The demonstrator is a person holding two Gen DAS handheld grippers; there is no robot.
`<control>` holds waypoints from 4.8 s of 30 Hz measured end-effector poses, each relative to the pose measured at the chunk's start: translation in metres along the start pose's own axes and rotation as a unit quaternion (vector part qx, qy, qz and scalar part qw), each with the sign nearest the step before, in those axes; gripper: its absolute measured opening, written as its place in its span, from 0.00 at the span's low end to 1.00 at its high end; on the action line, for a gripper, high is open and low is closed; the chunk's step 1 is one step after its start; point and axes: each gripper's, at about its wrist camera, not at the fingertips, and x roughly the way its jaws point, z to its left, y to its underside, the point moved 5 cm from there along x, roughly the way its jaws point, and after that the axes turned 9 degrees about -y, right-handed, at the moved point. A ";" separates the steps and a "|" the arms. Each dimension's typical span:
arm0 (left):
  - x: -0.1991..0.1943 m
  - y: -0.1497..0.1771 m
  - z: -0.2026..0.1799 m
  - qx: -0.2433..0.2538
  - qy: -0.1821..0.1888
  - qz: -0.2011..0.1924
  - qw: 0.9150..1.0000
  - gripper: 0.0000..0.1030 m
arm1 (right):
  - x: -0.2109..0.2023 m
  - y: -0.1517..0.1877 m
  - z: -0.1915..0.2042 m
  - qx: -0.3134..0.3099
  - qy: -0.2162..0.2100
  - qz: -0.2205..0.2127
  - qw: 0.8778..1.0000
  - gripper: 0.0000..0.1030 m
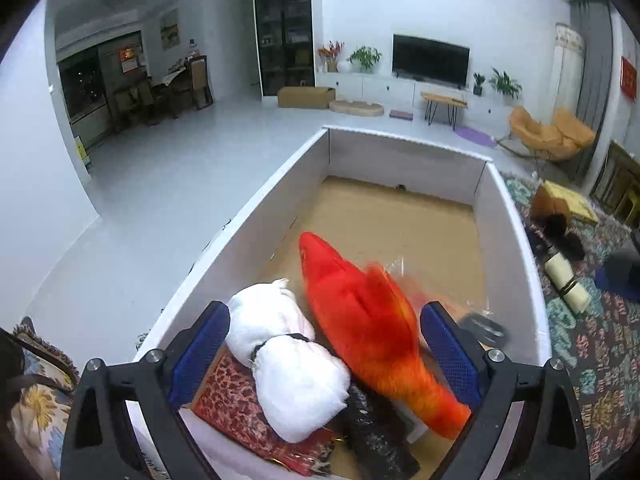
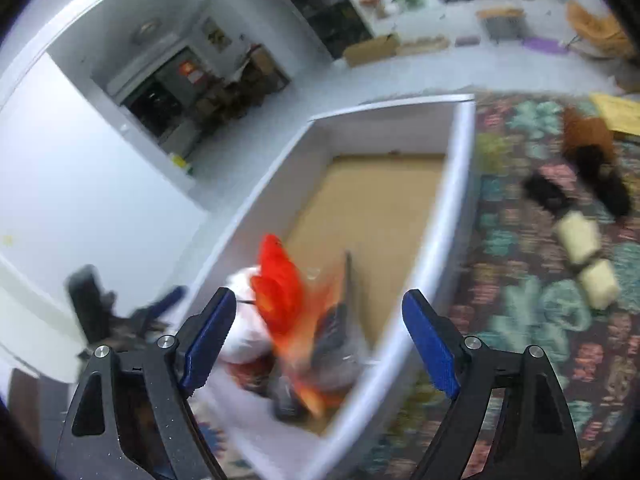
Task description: Organize soft objects
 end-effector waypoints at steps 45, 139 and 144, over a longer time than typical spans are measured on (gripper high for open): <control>0.019 0.134 -0.334 0.222 0.189 0.055 0.955 1.00 | -0.149 0.149 -0.271 0.127 0.389 -0.060 0.911 0.91; 0.018 0.135 -0.331 0.227 0.196 0.056 0.952 1.00 | -0.127 0.084 -0.238 0.041 0.293 -0.082 0.952 0.91; 0.019 0.135 -0.331 0.227 0.196 0.056 0.952 1.00 | -0.061 0.009 -0.219 -0.030 0.184 -0.025 0.982 0.90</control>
